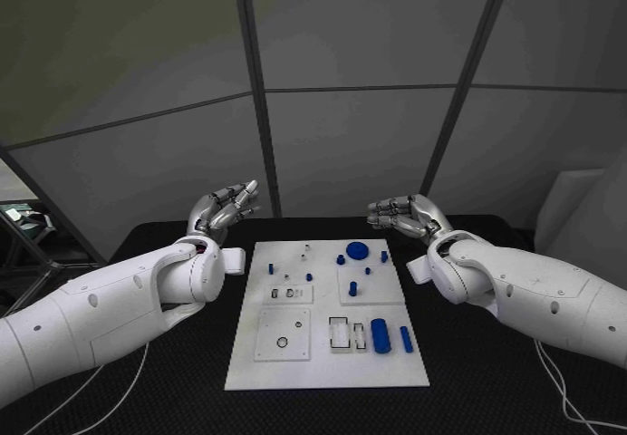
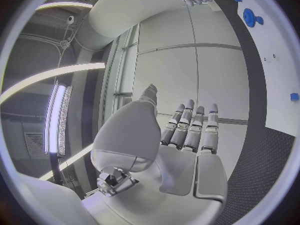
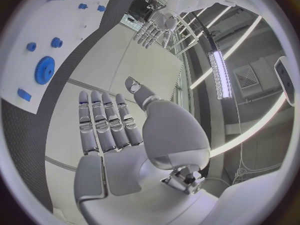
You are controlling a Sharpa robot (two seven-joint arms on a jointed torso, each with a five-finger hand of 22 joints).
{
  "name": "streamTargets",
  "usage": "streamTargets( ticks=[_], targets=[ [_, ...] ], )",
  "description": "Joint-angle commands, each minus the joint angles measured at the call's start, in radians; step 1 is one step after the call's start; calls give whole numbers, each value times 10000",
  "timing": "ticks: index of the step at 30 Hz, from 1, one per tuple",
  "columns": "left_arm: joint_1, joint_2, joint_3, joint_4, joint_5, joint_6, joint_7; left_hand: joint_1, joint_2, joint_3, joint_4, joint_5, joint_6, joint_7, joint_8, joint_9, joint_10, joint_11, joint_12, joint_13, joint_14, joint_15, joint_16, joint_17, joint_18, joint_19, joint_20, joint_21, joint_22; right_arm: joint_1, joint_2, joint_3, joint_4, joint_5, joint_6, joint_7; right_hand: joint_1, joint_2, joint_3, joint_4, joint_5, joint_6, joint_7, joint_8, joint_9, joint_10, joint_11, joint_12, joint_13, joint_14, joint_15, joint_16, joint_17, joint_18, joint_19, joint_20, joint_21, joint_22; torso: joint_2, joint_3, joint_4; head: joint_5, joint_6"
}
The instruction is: Assemble the parts on the task board
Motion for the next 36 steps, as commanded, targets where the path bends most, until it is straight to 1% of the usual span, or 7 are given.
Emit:
streamTargets(
  ticks=[1,5,10,19,21,28,36],
  targets=[
    [22,-105,12,228,-20,537,139,88,107,-70,-195,-51,859,483,251,88,624,158,160,9,2122,109,450,181,-166,1427,18,705,264,130,-31,10,-4,-1561,40,-209,846,-417,348,-4,-91,956,-151,23,30,1146,-315,-76,16,1415,-460,231,94,115,1560,-485,1080,396,154,-1,48,-23,9],
    [20,-381,11,665,-159,709,104,264,183,-165,-477,-41,1921,600,569,192,1626,226,350,17,3676,60,923,308,-100,2684,-55,1309,419,453,-20,11,-43,-3210,486,-915,1013,-574,359,-13,-156,1407,-331,66,44,1858,-565,-25,24,2363,-861,480,196,91,2380,-919,2178,961,367,5,118,-73,45],
    [19,-759,12,1320,-432,929,-2,370,260,-264,-695,-29,2477,522,630,217,2367,33,322,-11,4682,-183,1104,438,-99,3476,-298,1662,473,804,11,11,-1,-5090,953,-1717,917,-731,398,-20,-170,1738,-526,-24,25,2501,-849,-140,11,3799,-1321,910,450,104,2898,-1348,3614,1775,642,-20,196,-157,148],
    [24,-1320,23,2448,-723,1092,-170,426,266,-326,-818,-13,2647,487,581,198,2590,-11,216,-19,4903,-245,1041,466,-108,3646,-371,1708,443,1386,100,11,232,-8016,1832,-3272,425,-1064,705,15,-150,2058,-732,-291,18,2924,-1167,-268,20,5930,-1833,2316,1507,126,3807,-1783,5512,2826,1148,-101,347,-338,301],
    [26,-1368,25,2595,-738,1106,-193,428,264,-333,-827,-13,2655,486,573,195,2600,-11,203,-20,4893,-242,1021,462,-112,3644,-372,1702,437,1452,134,11,298,-8577,2031,-3564,252,-1142,901,23,-139,2148,-788,-397,22,2990,-1218,-282,24,5793,-1904,3476,2236,-56,4456,-1865,6662,4221,1254,-124,378,-380,349],
    [27,-1439,47,2934,-758,1149,-251,424,263,-352,-844,-14,2665,485,551,186,2613,-8,167,-24,4870,-233,974,454,-119,3634,-372,1686,420,1545,293,12,472,-9979,2382,-4229,0,-1466,1119,50,-188,2056,-710,-524,6,2391,-1111,-272,32,5833,-1778,5402,3615,-575,5685,-1759,9082,7711,1499,-181,455,-487,425],
    [27,-1478,57,3168,-760,1190,-340,386,268,-392,-850,-25,2658,487,502,167,2619,1,102,-28,4853,-222,909,445,-126,3626,-369,1664,394,1565,437,11,372,-10497,2723,-4532,-20,-1445,1091,103,-189,1915,-656,-520,7,2206,-1038,-264,65,5644,-1695,7636,5761,-802,6156,-1648,10175,9317,1609,-240,542,-552,452]
  ],
)
